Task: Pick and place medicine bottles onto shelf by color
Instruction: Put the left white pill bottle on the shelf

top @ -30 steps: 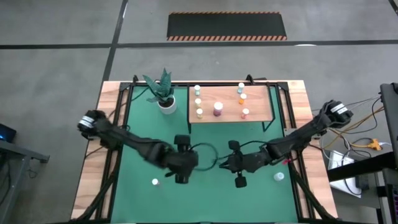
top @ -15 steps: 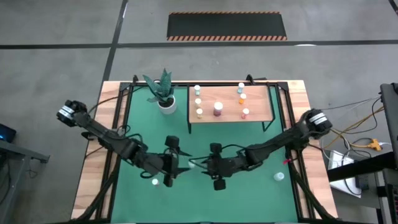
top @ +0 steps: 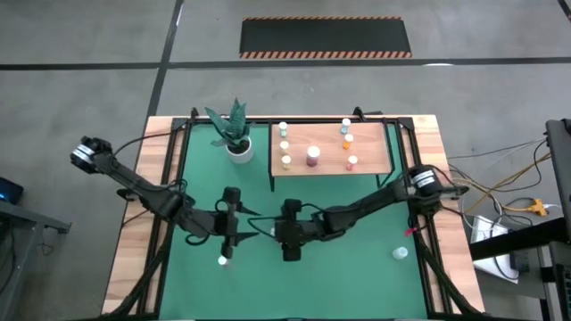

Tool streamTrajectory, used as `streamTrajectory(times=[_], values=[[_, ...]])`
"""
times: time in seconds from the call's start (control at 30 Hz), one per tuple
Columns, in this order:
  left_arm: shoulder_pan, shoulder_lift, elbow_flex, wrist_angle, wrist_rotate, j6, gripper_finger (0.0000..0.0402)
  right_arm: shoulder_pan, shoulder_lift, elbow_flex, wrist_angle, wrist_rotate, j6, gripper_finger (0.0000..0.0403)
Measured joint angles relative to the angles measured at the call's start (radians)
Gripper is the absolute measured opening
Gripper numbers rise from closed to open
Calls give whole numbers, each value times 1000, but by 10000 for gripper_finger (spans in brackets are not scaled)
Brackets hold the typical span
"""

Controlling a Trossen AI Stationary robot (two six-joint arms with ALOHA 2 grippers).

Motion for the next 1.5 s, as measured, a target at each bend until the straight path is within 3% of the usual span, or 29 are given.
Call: streamTrajectory(times=[0.13, 0.33, 0.6, 0.7, 0.97, 1.2, 1.5], values=[[0, -28, -36, 22, -5, 4, 228, -12, 42, 21, 2, -84, 16, 262], [0, -56, -63, 30, -13, 3, 228, -14, 75, 46, 3, -93, 28, 231], [0, -61, -66, 50, -13, 2, 228, -14, 59, 47, -9, -93, 23, 125], [0, -61, -66, 82, -12, -34, 228, -11, 34, 47, -23, -100, -19, 122], [-2, -46, -66, 198, -11, -76, 228, -3, -107, 46, -147, -274, -94, 122], [-1, -46, -66, 219, -12, -76, 228, 19, -256, 46, -307, -276, -72, 125], [-1, -47, -64, 242, -13, -71, 228, 33, -463, 46, -349, -259, 27, 129]])
